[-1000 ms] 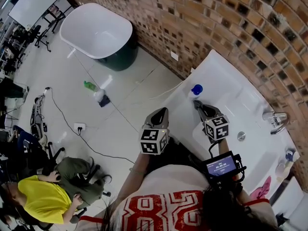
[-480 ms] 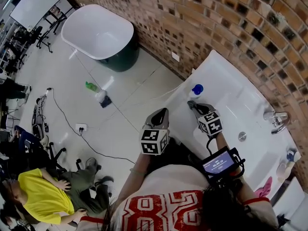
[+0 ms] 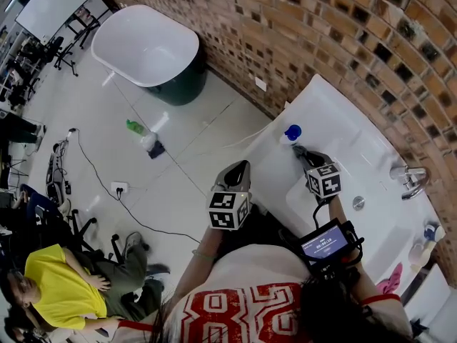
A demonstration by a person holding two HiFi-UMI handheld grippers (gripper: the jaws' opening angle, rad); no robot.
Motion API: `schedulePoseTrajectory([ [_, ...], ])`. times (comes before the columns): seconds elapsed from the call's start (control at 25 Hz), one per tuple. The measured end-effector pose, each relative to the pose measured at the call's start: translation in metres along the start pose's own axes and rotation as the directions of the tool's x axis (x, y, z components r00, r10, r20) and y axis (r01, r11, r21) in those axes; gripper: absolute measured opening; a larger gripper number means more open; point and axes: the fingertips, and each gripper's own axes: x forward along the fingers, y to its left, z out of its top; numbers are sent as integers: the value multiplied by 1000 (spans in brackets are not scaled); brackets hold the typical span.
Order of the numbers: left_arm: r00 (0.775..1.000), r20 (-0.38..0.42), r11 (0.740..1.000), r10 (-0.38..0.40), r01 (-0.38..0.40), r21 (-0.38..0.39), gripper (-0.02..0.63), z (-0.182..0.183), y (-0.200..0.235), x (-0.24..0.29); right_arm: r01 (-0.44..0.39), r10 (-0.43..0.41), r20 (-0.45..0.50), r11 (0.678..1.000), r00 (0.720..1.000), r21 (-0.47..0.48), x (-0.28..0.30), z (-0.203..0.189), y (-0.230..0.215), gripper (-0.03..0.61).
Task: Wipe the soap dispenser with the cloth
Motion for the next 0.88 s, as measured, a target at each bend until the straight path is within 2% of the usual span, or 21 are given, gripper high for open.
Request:
schedulePoseTrajectory([
  [0.16,1000,-3,1000,-1,1,2,3,0,0,0,14,-15,10,999,1000,35,-2,1,-7,48],
  [0.36,1000,-2,1000,1,-1,2,3,0,-1,0,24,-25,22,999,999,21,-9,5,-10,48],
  [0.56,1000,0,1000,9,-9,-2,3,0,3,-1,85,-96,133,993,986,87,-42,38,-30,48],
  [0.68,1000,-5,1000,2,-2,1,3,-1,1,0,47,-72,206,992,976,121,-60,71,-35,48],
  [0.76,1000,-11,1000,-8,8,6,3,-2,-2,0,20,-41,223,995,974,96,-67,88,-34,47],
  [0.88,1000,-19,1000,-17,18,12,3,-3,-4,1,10,-9,193,1000,981,-3,-63,98,-34,48],
])
